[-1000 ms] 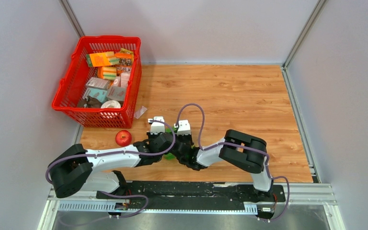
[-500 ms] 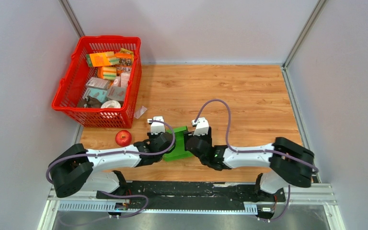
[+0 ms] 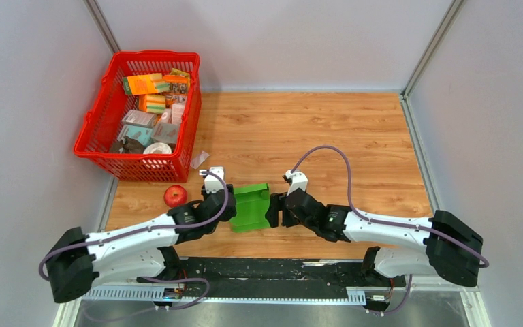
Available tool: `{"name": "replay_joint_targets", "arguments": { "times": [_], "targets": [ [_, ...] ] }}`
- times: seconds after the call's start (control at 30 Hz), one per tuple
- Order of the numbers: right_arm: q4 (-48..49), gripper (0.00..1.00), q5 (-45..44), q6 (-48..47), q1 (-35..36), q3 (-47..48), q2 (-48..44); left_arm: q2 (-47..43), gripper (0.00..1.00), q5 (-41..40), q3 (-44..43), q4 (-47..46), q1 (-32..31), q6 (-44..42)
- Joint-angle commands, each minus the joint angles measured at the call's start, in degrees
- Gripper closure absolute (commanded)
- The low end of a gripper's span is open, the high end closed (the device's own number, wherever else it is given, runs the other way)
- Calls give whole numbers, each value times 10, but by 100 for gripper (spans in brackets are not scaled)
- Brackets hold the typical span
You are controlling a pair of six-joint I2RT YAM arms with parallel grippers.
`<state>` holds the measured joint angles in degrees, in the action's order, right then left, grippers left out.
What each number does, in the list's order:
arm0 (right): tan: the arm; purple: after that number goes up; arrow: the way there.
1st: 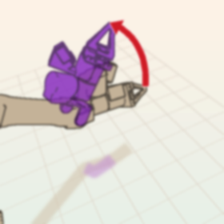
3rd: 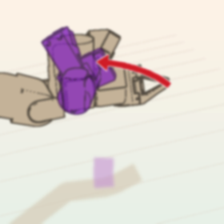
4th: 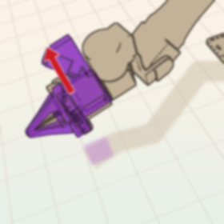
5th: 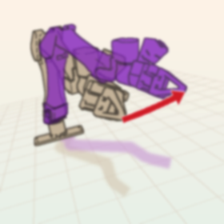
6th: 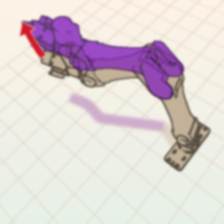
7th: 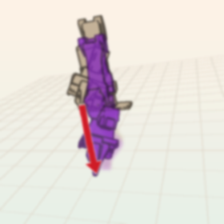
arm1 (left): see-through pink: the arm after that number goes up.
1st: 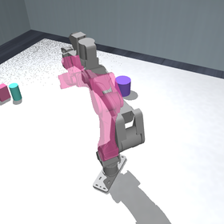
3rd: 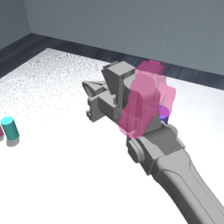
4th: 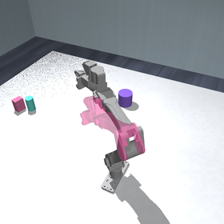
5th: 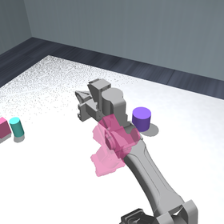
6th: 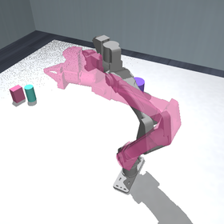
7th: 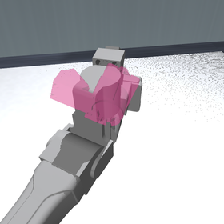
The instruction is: Fold the paper box
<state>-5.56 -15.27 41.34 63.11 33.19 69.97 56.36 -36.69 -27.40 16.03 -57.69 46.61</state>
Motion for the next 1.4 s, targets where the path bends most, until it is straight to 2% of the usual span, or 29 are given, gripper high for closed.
{"name": "replay_joint_targets", "arguments": {
  "times": [0.0,0.07,0.13,0.17,0.23,0.33,0.43,0.47,0.67,0.93,1.0,1.03,1.17,1.37],
  "targets": [
    [12,25,81,29,-42,-27,-6,-92,49,71,25,70,-2,-30],
    [51,27,124,38,-68,-56,-5,-151,54,120,37,77,-2,-41],
    [85,29,179,42,-83,-71,0,-200,55,166,52,67,-2,-70],
    [115,31,195,42,-95,-82,3,-212,55,220,57,62,-2,-80],
    [136,33,223,35,-103,-86,17,-224,55,271,54,49,-2,-104],
    [156,39,247,19,-109,-75,48,-187,56,386,40,29,-3,-146],
    [170,48,279,28,-116,-69,85,-117,51,411,20,24,-12,-195],
    [198,54,291,37,-120,-73,92,-98,51,405,4,27,-19,-208],
    [297,69,317,114,-121,-97,164,5,48,312,-41,17,-91,-281],
    [307,84,301,167,-136,-81,219,112,39,244,-77,-10,-125,-364],
    [315,89,307,176,-144,-80,221,130,37,241,-90,-7,-130,-385],
    [317,91,313,178,-147,-81,220,148,33,236,-95,-3,-131,-390],
    [315,100,346,187,-160,-86,204,190,31,191,-124,20,-134,-416],
    [303,100,391,217,-171,-96,168,226,30,168,-151,41,-144,-442]
  ]
}}
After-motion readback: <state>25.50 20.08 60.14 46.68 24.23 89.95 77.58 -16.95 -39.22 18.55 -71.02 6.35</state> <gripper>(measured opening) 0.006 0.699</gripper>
